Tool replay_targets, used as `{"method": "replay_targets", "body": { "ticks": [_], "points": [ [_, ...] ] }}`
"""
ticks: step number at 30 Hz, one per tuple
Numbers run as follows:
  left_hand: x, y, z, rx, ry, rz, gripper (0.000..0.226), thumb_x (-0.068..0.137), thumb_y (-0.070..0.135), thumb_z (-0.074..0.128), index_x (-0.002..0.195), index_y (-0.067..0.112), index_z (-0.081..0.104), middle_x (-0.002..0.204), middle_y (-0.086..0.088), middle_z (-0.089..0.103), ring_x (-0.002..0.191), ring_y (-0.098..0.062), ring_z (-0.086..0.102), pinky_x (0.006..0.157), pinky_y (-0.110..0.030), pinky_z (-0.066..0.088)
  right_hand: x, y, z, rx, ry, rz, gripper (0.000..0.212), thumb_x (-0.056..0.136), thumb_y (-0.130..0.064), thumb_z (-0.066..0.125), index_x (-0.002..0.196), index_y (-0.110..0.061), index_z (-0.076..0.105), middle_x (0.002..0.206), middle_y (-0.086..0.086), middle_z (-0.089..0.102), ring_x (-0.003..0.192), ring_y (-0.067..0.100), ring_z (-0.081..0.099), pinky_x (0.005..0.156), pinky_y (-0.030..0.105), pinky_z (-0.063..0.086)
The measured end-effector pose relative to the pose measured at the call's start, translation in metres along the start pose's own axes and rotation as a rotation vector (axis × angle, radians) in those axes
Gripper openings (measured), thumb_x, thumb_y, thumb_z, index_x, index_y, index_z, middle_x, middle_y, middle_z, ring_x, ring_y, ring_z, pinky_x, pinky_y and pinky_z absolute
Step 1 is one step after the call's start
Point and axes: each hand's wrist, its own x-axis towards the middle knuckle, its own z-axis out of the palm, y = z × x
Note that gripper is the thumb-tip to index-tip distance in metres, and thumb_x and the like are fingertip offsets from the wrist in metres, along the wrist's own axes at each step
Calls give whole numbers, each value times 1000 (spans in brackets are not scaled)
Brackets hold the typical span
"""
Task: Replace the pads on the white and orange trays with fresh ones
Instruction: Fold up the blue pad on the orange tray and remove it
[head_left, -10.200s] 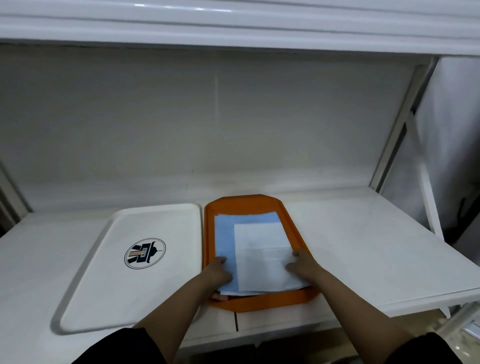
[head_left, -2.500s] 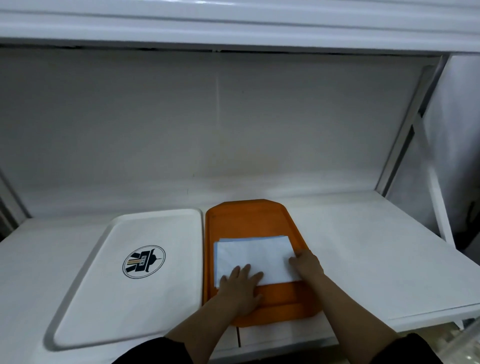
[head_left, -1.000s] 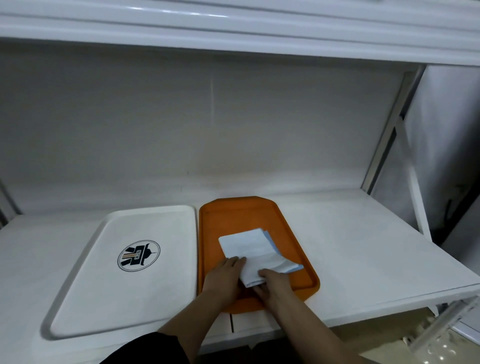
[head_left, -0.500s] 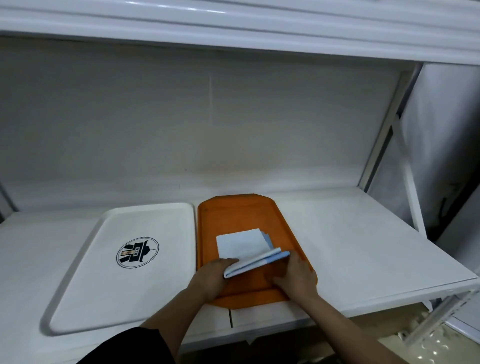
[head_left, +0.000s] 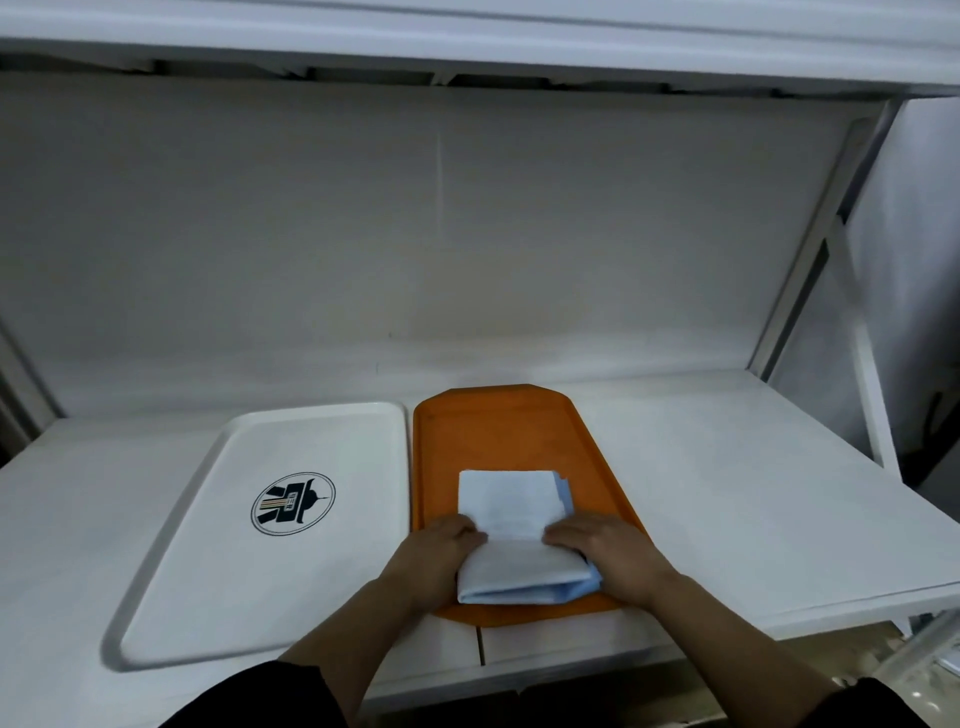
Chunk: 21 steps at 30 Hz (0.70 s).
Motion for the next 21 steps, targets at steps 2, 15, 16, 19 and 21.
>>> {"method": "replay_targets", "body": {
  "ticks": [2,15,16,19,21],
  "points": [
    [2,1,1,-7,36,-9,50,95,28,47,144,24,37,146,-1,36,133,-18,36,108,-28,34,-5,1,2,17,3,26,41,90,-25,59,130,-27,57,136,-6,55,124,12,49,103,21,36],
    [13,-3,-19,-541,42,-296,33,96,40,48,119,21,61,112,-3,66,98,-16,62,79,-23,46,9,-1,11,778,125,477,42,82,-29,72,120,-26,53,110,-12,61,101,7,59,91,25,49],
    [16,-3,-21,-561,28,-325,34,95,40,49,119,19,61,112,-4,66,98,-17,62,81,-25,47,12,-1,11,794,138,496,34,86,-31,68,117,-25,56,109,-7,65,99,10,62,91,30,51],
    [24,-4,-22,-628,37,-411,34,95,41,49,113,16,62,110,-6,66,97,-19,62,84,-29,49,21,-6,10,737,178,562,21,94,-40,52,107,-24,59,100,0,68,88,13,64,83,35,54],
    [29,-3,-24,-611,57,-453,34,95,40,48,114,14,60,111,-7,64,98,-20,60,84,-30,48,28,-9,14,634,230,617,30,97,-43,44,99,-17,61,87,1,67,77,14,62,70,32,51]
  ]
}}
